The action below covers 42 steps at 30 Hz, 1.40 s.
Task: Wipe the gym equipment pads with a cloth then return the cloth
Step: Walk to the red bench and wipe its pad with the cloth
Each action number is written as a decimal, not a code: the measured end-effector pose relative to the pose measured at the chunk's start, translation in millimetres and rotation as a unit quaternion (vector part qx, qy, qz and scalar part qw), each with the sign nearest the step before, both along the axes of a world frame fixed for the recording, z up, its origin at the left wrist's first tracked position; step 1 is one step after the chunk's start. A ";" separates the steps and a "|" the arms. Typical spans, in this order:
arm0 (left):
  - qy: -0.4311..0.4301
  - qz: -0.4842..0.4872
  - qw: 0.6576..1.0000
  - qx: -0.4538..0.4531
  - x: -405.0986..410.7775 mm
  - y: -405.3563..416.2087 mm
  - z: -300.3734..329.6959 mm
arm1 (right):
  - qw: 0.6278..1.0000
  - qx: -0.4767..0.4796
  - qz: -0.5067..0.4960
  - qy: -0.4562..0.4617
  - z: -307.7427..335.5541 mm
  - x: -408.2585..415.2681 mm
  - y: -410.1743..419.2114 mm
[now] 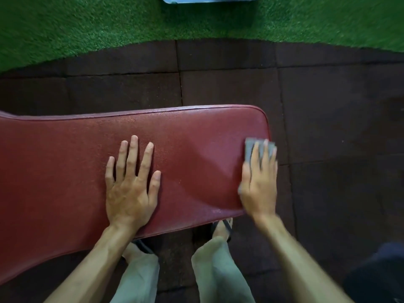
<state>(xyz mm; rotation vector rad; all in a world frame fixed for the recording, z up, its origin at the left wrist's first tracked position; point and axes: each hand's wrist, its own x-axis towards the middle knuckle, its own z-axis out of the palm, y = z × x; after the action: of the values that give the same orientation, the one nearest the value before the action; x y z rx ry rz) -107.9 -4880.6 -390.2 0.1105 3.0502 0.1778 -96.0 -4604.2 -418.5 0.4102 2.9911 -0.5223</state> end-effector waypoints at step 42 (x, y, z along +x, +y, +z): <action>-0.012 0.021 0.991 0.130 12.9 32.5 25.3 | 0.972 -0.236 0.007 0.013 32.6 -2.5 -67.7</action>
<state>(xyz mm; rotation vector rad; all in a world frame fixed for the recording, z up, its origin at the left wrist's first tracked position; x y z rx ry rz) -95.0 -4848.2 -364.9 0.0586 2.9905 0.5753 -98.5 -4671.8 -385.9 0.3402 2.7561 -1.2043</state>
